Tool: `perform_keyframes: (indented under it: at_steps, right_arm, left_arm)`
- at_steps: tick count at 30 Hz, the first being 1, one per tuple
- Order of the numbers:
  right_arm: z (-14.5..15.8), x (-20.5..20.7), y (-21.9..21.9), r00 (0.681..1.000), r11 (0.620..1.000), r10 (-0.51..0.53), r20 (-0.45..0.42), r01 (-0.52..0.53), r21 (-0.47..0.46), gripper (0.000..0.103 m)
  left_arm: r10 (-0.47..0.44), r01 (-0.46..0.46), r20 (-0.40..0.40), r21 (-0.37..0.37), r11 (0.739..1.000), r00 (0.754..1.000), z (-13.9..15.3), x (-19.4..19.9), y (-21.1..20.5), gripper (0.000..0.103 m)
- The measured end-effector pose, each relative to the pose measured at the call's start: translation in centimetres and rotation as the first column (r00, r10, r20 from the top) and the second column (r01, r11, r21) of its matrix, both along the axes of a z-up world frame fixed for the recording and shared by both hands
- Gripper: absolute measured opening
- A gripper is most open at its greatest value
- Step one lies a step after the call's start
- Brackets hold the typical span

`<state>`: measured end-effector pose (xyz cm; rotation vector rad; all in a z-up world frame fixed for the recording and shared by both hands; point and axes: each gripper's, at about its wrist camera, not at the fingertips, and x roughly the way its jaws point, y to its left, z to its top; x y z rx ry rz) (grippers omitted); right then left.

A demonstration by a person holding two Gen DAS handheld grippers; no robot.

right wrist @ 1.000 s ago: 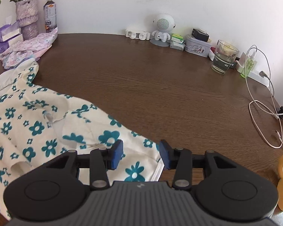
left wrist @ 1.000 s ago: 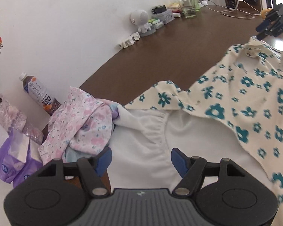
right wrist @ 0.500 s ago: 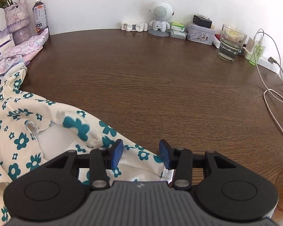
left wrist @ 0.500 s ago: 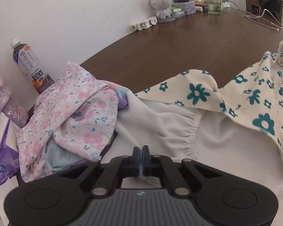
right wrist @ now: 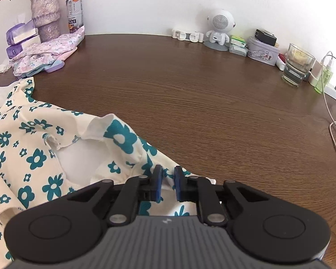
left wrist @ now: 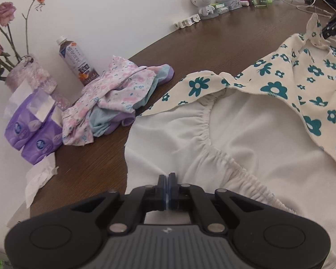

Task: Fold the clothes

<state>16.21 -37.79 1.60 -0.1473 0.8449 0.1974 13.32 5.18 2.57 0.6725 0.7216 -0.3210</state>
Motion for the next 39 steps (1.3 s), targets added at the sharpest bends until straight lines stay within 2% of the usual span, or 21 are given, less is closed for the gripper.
perform_keyframes:
  at_steps: [3, 8, 15, 22, 24, 25, 26, 27, 28, 29, 30, 33, 39]
  right_arm:
    - [-0.1, 0.6, 1.6, 0.999, 0.999, 0.033, 0.007, -0.033, -0.008, 0.012]
    - [-0.4, 2.4, 4.1, 0.998, 0.998, 0.053, 0.020, -0.053, -0.030, 0.013]
    - [-0.7, 4.6, 6.1, 0.999, 0.998, 0.018, 0.035, -0.016, -0.067, 0.013]
    - [-0.5, 4.4, 6.5, 0.999, 0.998, -0.021, 0.042, 0.024, -0.062, 0.015]
    - [-0.4, 4.2, 6.5, 0.999, 0.998, -0.032, 0.043, 0.034, -0.055, 0.017]
    - [-0.2, 4.0, 6.5, 0.998, 0.998, -0.039, 0.051, 0.041, -0.045, 0.020]
    - [0.3, 3.6, 6.3, 0.997, 0.999, -0.043, 0.069, 0.045, -0.029, 0.026]
    - [0.9, 3.0, 6.2, 0.995, 0.999, -0.046, 0.090, 0.047, -0.015, 0.029]
    - [1.5, 2.5, 6.1, 0.993, 0.999, -0.045, 0.112, 0.046, 0.000, 0.041]
    - [2.3, 1.8, 5.9, 0.990, 0.999, -0.040, 0.132, 0.038, 0.014, 0.049]
    - [2.9, 1.1, 5.8, 0.989, 0.999, -0.029, 0.146, 0.026, 0.024, 0.049]
    - [4.3, -0.6, 6.0, 0.985, 0.999, 0.018, 0.169, -0.025, 0.041, 0.050]
    - [5.0, -1.8, 9.7, 0.974, 0.988, 0.153, 0.166, -0.150, -0.035, 0.049]
  left_arm:
    - [0.030, -0.032, 0.041, 0.039, 0.999, 0.999, -0.4, -1.3, 0.7, 0.000]
    - [0.071, -0.072, 0.055, 0.024, 0.997, 0.996, -0.4, -0.1, 2.2, 0.000]
    - [0.036, -0.054, 0.135, 0.133, 0.990, 0.990, -1.7, 2.2, 2.2, 0.000]
    - [0.038, -0.053, 0.151, 0.100, 0.994, 0.988, -1.8, 2.2, 3.3, 0.000]
    - [0.045, -0.052, 0.136, 0.053, 0.997, 0.990, -1.3, 2.2, 3.8, 0.000]
    - [0.066, -0.066, 0.112, -0.004, 0.998, 0.991, -0.7, 2.5, 4.4, 0.007]
    - [0.092, -0.086, 0.086, -0.075, 0.994, 0.992, 0.1, 2.7, 5.0, 0.025]
    - [0.108, -0.098, 0.072, -0.140, 0.985, 0.992, 1.0, 2.7, 5.5, 0.037]
    - [0.112, -0.095, 0.078, -0.195, 0.976, 0.991, 1.9, 2.4, 5.8, 0.053]
    - [0.116, -0.091, 0.084, -0.250, 0.964, 0.990, 2.9, 2.1, 6.0, 0.059]
    - [0.110, -0.081, 0.089, -0.284, 0.955, 0.990, 3.6, 1.9, 6.0, 0.059]
    - [0.039, -0.010, 0.108, -0.258, 0.966, 0.993, 4.8, 1.3, 4.2, 0.060]
    - [-0.100, 0.108, 0.118, -0.066, 0.992, 0.988, 4.3, 1.8, -0.9, 0.064]
